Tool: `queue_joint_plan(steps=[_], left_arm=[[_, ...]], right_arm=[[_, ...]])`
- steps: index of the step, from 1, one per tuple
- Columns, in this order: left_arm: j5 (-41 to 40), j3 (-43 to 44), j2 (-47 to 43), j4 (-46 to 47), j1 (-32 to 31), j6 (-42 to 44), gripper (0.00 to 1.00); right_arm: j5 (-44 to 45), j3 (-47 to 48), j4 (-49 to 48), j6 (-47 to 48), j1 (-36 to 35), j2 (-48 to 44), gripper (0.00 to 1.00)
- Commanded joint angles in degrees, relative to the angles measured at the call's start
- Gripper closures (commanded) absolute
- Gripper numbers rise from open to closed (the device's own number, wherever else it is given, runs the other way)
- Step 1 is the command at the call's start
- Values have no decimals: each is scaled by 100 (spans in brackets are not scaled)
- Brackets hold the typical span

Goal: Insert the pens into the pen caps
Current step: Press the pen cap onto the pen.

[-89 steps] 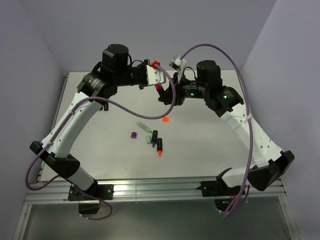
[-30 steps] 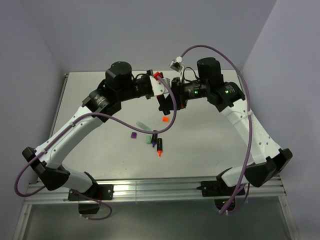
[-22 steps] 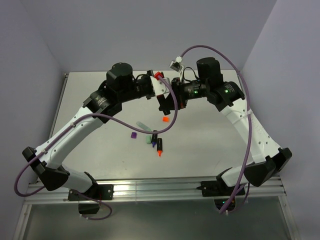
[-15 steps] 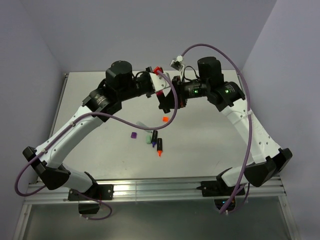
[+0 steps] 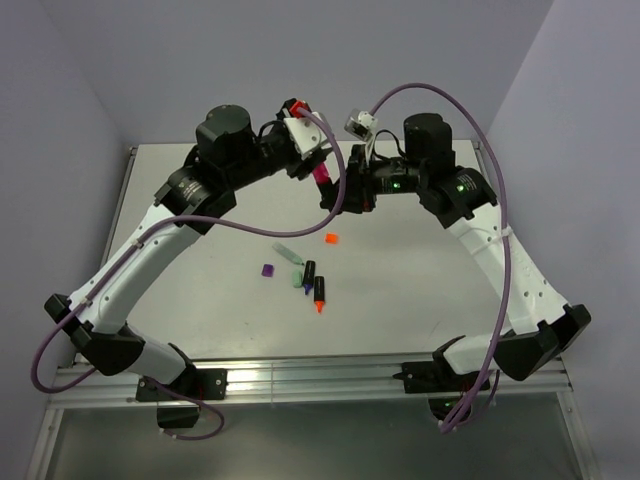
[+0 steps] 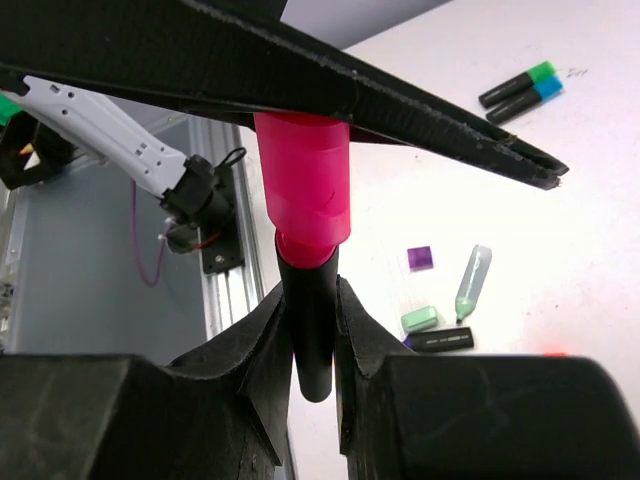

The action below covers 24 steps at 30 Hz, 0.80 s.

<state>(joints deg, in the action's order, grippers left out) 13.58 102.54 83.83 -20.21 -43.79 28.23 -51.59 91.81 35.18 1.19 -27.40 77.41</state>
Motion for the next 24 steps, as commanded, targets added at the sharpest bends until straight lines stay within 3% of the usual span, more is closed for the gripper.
queue_joint_plan(steps=[1, 6, 18, 24], left_arm=[[461, 257, 81, -282, -165, -476, 39], [681, 381, 98, -291, -147, -380, 40], [224, 688, 54, 87, -139, -160, 35], [936, 716, -16, -265, -138, 701, 35]], right_arm=[[563, 56, -925, 153, 121, -103, 100], [510, 56, -934, 127, 112, -85, 100], [475, 39, -934, 74, 50, 55, 100], [475, 92, -943, 83, 50, 99, 100]])
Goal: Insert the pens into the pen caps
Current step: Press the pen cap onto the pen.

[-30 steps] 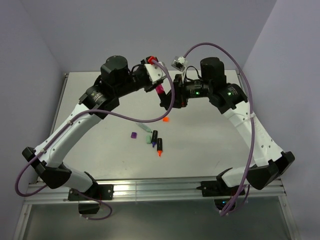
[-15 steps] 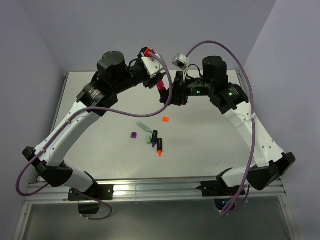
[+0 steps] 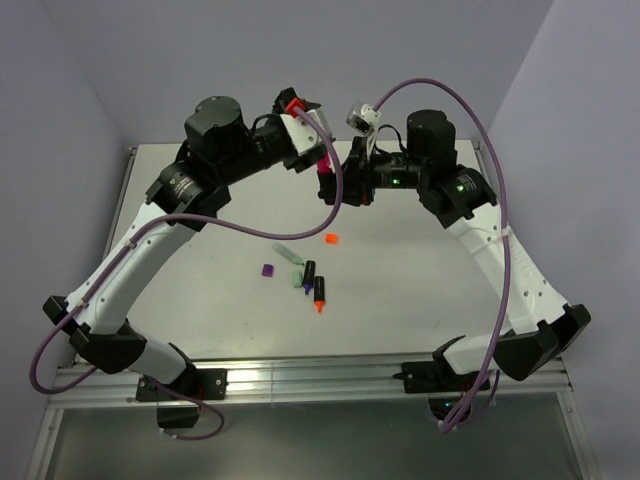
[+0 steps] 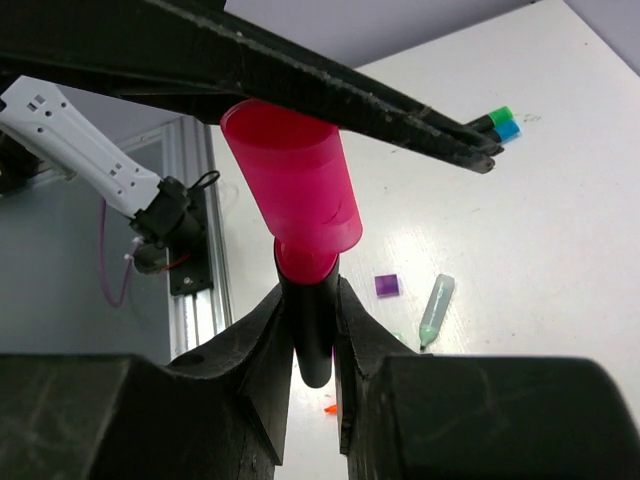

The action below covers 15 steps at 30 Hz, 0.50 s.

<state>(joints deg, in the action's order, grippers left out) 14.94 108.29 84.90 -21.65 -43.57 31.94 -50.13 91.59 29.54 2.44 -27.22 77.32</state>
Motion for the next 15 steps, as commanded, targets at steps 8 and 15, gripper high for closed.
queue_joint_plan(steps=[8, 15], left_arm=[[-719, -396, -299, 802, -169, 269, 30], [-896, -669, -439, 987, 33, 111, 27]], right_arm=[[363, 69, -388, 37, 33, 29, 100], [442, 183, -388, 117, 33, -59, 100]])
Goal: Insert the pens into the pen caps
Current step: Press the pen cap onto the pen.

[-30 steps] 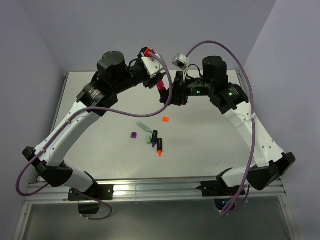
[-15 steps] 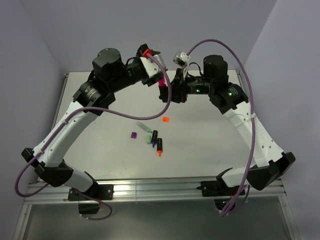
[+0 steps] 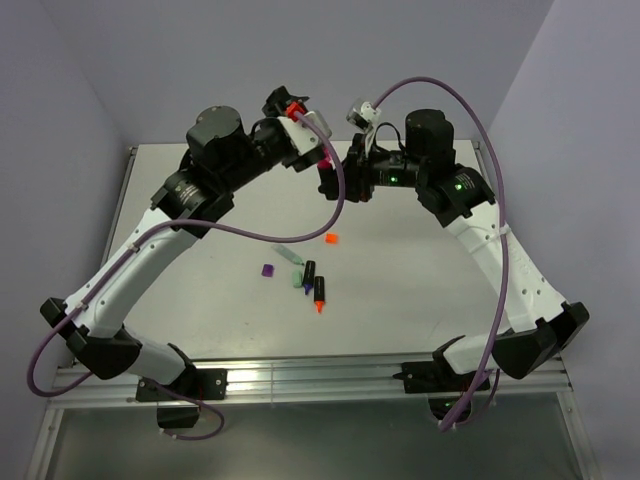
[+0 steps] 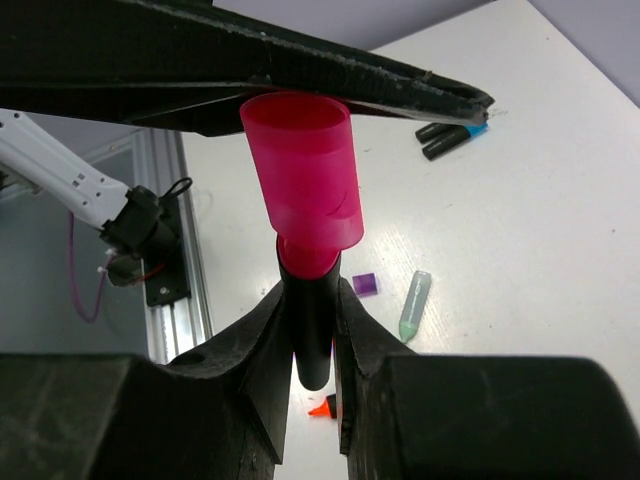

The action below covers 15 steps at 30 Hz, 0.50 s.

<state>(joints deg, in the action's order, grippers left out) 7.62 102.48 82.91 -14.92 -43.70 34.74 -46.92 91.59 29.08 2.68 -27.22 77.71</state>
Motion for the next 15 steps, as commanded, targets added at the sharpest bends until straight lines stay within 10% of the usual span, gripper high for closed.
queue_joint_plan(steps=[1, 11, 15], left_arm=[[-173, -131, -258, 331, 63, -222, 27], [-709, -123, -144, 517, 467, -687, 23], [673, 761, 119, -220, 1494, -1705, 32]], right_arm=[[130, 236, -342, 101, 33, -116, 100], [341, 544, -298, 215, 33, -142, 100], [543, 676, -201, 400, 33, -125, 100]])
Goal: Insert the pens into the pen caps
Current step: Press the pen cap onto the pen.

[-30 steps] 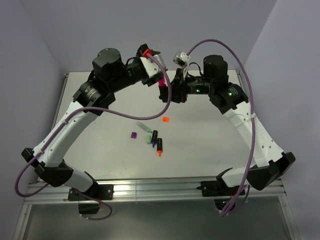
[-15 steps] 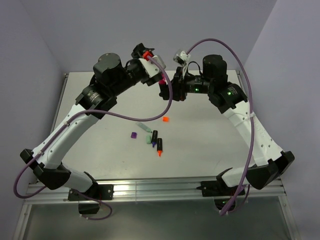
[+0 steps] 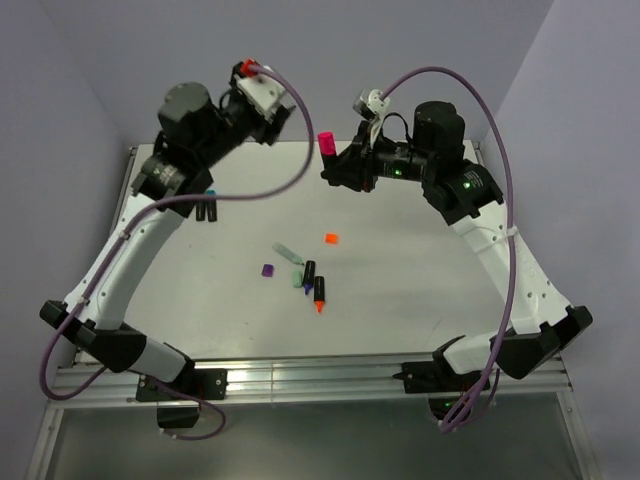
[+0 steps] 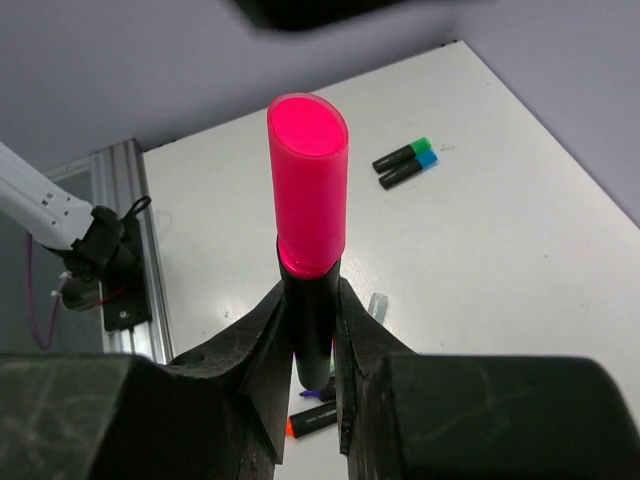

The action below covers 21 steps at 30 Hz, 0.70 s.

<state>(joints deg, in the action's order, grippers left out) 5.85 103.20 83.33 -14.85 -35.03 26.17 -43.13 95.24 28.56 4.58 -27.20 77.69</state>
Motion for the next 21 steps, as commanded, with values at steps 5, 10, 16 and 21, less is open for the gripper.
queue_joint_plan(steps=[5, 10, 16, 21], left_arm=[[5116, 668, 26, 154, 2007, -2615, 41], [6192, -519, -282, 2343, 2088, -5399, 40], [6139, -1548, -431, 4973, 2079, -7766, 40], [6007, -1768, -414, 5368, 2017, -8075, 40]], right_arm=[[-564, 223, -166, -9, 101, -17, 100], [-556, 82, -166, -115, 92, -87, 100], [-713, -49, -236, -449, 92, -105, 100], [-907, -260, -307, -765, 48, -131, 100]])
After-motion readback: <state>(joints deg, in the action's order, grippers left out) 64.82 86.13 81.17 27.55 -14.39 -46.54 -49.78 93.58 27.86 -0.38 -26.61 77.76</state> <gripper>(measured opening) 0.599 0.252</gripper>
